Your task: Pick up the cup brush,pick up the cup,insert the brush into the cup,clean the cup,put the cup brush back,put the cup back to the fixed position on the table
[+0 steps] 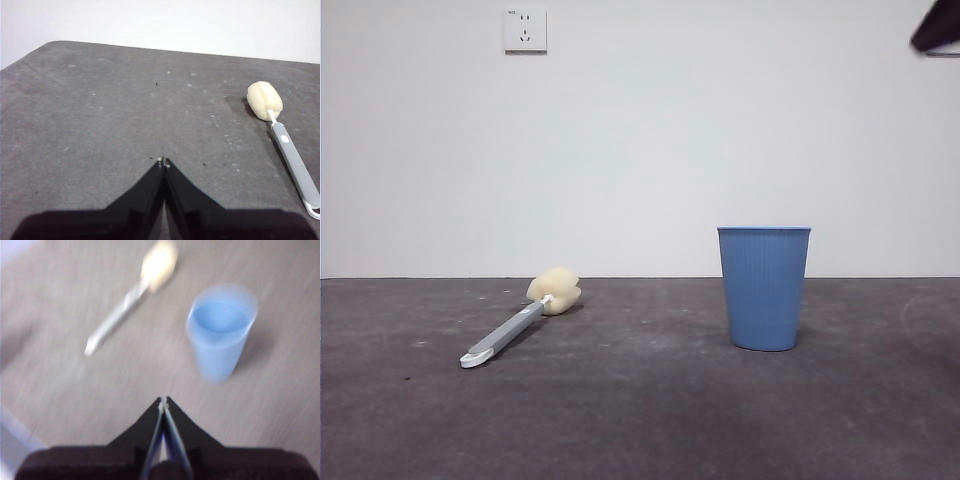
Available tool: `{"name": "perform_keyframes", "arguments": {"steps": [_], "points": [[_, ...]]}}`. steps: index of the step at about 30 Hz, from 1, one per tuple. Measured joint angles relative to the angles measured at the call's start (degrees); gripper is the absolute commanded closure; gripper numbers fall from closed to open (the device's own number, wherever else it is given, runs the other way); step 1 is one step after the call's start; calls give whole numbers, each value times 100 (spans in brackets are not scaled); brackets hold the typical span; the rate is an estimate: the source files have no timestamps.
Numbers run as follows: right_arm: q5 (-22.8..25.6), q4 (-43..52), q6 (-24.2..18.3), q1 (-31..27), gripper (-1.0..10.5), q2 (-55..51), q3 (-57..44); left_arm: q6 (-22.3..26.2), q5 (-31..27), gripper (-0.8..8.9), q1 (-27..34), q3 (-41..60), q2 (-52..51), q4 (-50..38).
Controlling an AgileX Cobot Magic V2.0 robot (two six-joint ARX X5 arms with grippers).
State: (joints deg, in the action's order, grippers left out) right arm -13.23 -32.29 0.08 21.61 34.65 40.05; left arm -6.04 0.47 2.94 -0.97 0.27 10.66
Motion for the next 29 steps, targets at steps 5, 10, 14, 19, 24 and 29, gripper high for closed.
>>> {"name": "perform_keyframes", "arguments": {"steps": [5,10,14,19,24,29], "points": [[-26,1012,-118,-1102,945,-866,-933,-2,-2,817,0,-2,0,0],[-24,1902,-61,-1733,946,-1823,-2153,-2,-2,817,0,-2,0,0],[-22,2282,17,-1939,946,-2485,-2837,-2,-2,817,0,-2,0,0],[-4,2334,107,-2033,946,-2988,-3388,-2,-4,817,0,0,0,0],[-2,2323,313,-2046,946,-3279,-3783,-2,-2,817,0,0,0,0],[15,2299,470,-2046,945,-3436,-3888,-2,-4,817,0,-2,0,0]]}}
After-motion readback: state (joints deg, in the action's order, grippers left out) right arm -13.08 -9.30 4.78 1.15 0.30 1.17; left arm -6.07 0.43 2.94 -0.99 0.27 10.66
